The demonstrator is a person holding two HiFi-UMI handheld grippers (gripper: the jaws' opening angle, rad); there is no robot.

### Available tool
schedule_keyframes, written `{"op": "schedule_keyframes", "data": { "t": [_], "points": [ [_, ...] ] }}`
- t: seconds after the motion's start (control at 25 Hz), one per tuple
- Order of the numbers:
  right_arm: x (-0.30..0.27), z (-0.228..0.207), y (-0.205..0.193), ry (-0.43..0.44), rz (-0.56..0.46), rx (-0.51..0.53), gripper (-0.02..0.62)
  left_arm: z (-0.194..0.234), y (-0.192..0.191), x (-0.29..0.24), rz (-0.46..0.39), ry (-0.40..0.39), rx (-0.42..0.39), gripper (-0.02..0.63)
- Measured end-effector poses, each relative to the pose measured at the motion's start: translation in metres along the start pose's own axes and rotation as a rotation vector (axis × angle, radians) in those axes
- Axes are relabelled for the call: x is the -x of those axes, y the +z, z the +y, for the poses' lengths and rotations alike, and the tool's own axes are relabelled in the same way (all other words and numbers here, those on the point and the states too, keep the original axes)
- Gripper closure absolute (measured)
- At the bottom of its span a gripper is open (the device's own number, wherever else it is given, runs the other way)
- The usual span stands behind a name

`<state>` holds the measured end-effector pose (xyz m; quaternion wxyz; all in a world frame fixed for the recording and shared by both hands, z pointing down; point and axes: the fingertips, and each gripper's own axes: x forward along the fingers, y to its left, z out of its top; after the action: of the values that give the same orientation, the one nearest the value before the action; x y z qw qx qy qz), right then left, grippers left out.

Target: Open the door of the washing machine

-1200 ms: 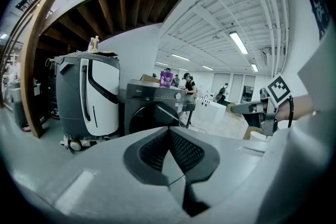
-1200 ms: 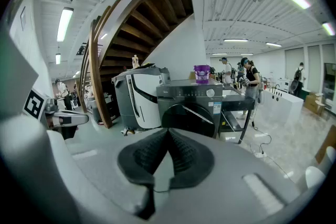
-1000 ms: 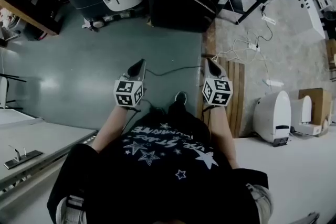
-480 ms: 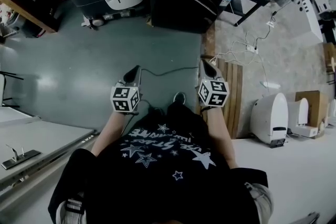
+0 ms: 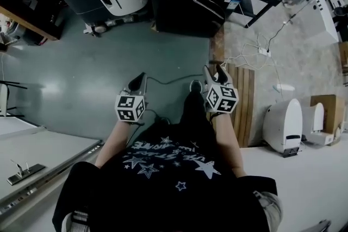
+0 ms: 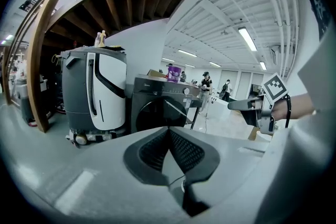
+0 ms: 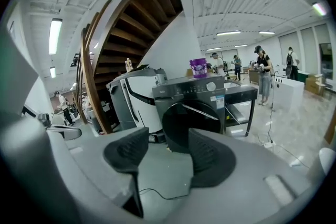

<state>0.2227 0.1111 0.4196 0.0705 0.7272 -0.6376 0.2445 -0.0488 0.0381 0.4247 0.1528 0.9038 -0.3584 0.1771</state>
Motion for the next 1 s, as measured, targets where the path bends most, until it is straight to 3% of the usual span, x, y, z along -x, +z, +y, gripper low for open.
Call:
{"op": "schedule_keyframes", "data": {
  "t": [0.24, 0.52, 0.84, 1.0],
  "points": [
    [-0.055, -0.065, 0.008, 0.006, 0.044, -0.039, 0.344, -0.009, 0.002, -0.07, 0.086, 0.023, -0.008, 0.594],
    [-0.121, -0.152, 0.051, 0.03, 0.077, -0.031, 0.344, -0.027, 0.051, -0.166, 0.075, 0.069, 0.026, 0.594],
    [-0.2, -0.22, 0.067, 0.07, 0.142, 0.026, 0.344, -0.046, 0.073, -0.251, 0.113, 0.095, -0.025, 0.594],
    [-0.236, -0.237, 0.059, 0.088, 0.186, 0.038, 0.344, -0.045, 0.071, -0.276, 0.139, 0.121, 0.008, 0.595]
  ]
}}
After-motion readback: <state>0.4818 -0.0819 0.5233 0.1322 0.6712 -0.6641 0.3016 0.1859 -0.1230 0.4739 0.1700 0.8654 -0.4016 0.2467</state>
